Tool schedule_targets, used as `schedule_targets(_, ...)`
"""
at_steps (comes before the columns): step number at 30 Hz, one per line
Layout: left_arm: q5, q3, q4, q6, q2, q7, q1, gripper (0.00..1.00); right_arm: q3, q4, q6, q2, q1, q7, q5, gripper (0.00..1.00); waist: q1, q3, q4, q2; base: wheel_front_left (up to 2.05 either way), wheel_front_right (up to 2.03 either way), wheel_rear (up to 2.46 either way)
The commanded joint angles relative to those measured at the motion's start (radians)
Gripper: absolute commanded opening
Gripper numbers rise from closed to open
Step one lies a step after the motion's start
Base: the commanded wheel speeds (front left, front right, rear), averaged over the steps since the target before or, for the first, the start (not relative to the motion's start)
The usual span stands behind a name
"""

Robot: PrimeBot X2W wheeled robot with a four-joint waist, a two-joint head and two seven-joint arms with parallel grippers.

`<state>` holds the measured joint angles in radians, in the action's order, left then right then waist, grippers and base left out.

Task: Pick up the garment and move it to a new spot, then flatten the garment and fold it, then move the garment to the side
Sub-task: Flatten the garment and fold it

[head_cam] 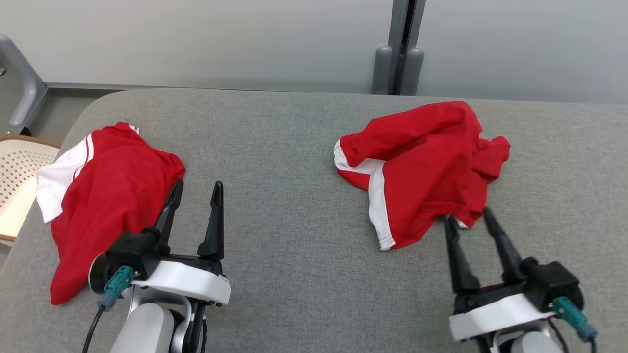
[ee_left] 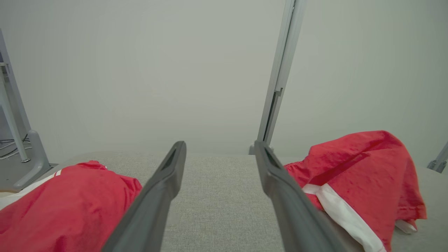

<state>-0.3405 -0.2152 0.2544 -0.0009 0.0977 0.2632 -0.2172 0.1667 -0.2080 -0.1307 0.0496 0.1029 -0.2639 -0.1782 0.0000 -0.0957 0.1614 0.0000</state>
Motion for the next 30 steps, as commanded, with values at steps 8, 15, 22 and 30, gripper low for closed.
schedule_targets(8,0.054,0.064,0.016,-0.054,-0.033,0.002,-0.013,1.00,0.168,-0.183,0.000,0.002,0.034,0.063,-0.180,1.00,0.0000,-0.048,0.033,0.0000,0.00,0.00,0.00)
schedule_targets(15,0.065,0.067,0.036,-0.075,-0.043,0.002,-0.018,1.00,0.228,-0.269,0.000,0.002,0.078,0.071,-0.252,1.00,0.0000,-0.064,0.060,0.0000,0.00,0.00,0.00)
schedule_targets(22,0.037,0.044,0.055,-0.072,-0.046,0.002,-0.020,1.00,0.212,-0.357,0.000,0.002,0.134,0.027,-0.274,1.00,0.0000,-0.070,0.100,0.0000,0.00,0.00,0.00)
schedule_targets(30,0.006,0.005,0.062,-0.052,-0.046,0.002,-0.020,1.00,0.217,-0.440,0.000,0.001,0.187,0.008,-0.317,1.00,0.0000,-0.082,0.124,0.0000,0.00,0.00,0.00)
